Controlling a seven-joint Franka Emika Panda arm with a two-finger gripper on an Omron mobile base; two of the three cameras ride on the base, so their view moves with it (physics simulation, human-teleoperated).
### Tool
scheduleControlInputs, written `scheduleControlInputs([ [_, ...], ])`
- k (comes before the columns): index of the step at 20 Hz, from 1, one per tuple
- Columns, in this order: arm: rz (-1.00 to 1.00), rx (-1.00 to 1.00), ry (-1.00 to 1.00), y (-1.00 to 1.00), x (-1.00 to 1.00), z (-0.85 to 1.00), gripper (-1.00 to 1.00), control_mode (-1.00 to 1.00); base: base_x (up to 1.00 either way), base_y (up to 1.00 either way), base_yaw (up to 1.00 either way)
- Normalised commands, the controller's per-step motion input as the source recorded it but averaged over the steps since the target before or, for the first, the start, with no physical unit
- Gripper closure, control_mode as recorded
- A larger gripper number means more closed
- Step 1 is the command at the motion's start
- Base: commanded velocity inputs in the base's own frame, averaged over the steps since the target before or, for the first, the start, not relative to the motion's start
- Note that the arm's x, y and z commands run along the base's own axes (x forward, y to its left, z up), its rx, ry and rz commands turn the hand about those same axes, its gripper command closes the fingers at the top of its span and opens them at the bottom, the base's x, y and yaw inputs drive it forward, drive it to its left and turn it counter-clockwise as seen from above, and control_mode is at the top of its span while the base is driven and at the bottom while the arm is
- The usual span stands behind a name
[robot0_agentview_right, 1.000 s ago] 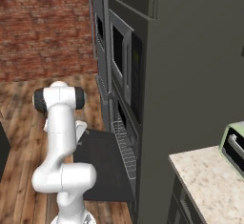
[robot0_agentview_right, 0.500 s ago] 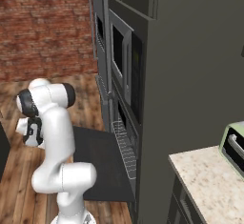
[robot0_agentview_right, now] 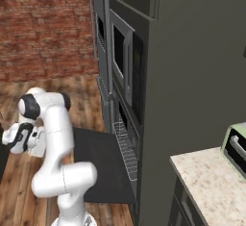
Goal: Place the fish on the rack of the oven, and slide the rack back inside. Close the oven door.
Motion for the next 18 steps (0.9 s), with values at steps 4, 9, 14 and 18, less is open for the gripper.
scheduleControlInputs([
  [4, -0.13, -0.41, -0.12, 0.55, 0.00, -0.90, -1.00, -1.00, 0.00, 0.00, 0.00],
  [9, -0.20, -0.37, -0.12, 0.14, 0.27, -0.76, -1.00, -1.00, 0.00, 0.00, 0.00],
  [14, -0.28, -0.31, -0.09, 0.00, 0.64, -0.62, -1.00, -1.00, 0.00, 0.00, 0.00],
  [18, -0.32, -0.29, -0.07, 0.00, 0.67, -0.65, -1.00, -1.00, 0.00, 0.00, 0.00],
])
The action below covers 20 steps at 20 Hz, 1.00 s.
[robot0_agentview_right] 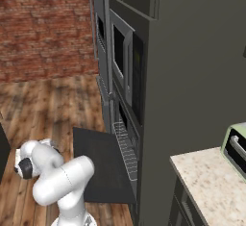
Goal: Place the fish on the rack of the oven, and slide the rack back inside. Close the oven door.
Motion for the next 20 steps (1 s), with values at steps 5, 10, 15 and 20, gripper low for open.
scheduleControlInputs([
  [5, -0.28, -0.31, -0.09, 0.00, 0.36, -0.90, -1.00, -1.00, 0.00, 0.00, 0.00],
  [10, -0.23, -0.33, -0.08, 0.00, 0.13, -1.00, -1.00, -1.00, 0.00, 0.00, 0.00],
  [15, -0.19, -0.31, -0.04, 0.00, 0.00, -0.91, -1.00, -1.00, 0.00, 0.00, 0.00],
  [20, -0.11, -0.28, -0.03, 0.00, 0.01, -0.76, -1.00, -1.00, 0.00, 0.00, 0.00],
])
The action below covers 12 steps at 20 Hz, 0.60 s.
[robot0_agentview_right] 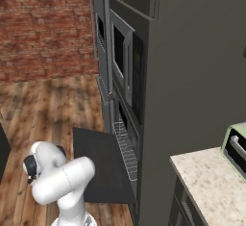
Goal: Place the fish on the rack of the oven, and slide the rack back inside. Close the oven door.
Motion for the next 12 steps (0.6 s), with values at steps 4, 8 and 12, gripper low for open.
scheduleControlInputs([
  [4, 0.01, -0.15, -0.07, 0.04, 0.04, -0.60, -1.00, -1.00, 0.00, 0.00, 0.00],
  [8, 0.01, -0.11, -0.20, 0.00, 0.00, -0.45, -1.00, -1.00, 0.00, 0.00, 0.00],
  [12, 0.00, -0.13, -0.27, 0.00, 0.14, -0.28, -1.00, -1.00, 0.00, 0.00, 0.00],
])
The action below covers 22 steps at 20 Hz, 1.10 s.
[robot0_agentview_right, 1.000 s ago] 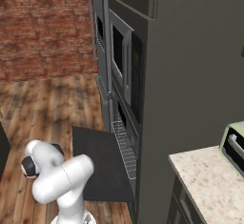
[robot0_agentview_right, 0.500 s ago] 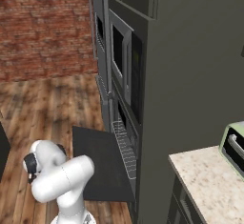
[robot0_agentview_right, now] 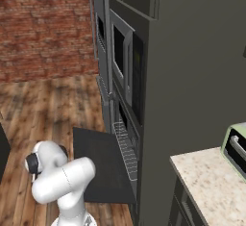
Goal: Place the fish on the rack of the oven, and slide the rack back inside. Close the oven door.
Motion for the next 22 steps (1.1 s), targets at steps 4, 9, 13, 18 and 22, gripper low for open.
scheduleControlInputs([
  [4, -0.07, -0.16, -0.28, -0.02, 0.24, -0.09, -1.00, -1.00, 0.00, 0.00, 0.00],
  [9, -0.12, -0.18, -0.23, -0.18, 0.29, 0.00, -1.00, -1.00, 0.00, 0.00, 0.00],
  [13, -0.15, -0.21, -0.21, -0.33, 0.24, 0.00, -1.00, -1.00, 0.00, 0.00, 0.00],
  [18, -0.20, -0.24, -0.21, -0.52, 0.12, 0.00, -1.00, -1.00, 0.00, 0.00, 0.00],
  [22, -0.23, -0.27, -0.21, -0.70, 0.13, 0.08, -1.00, -1.00, 0.00, 0.00, 0.00],
])
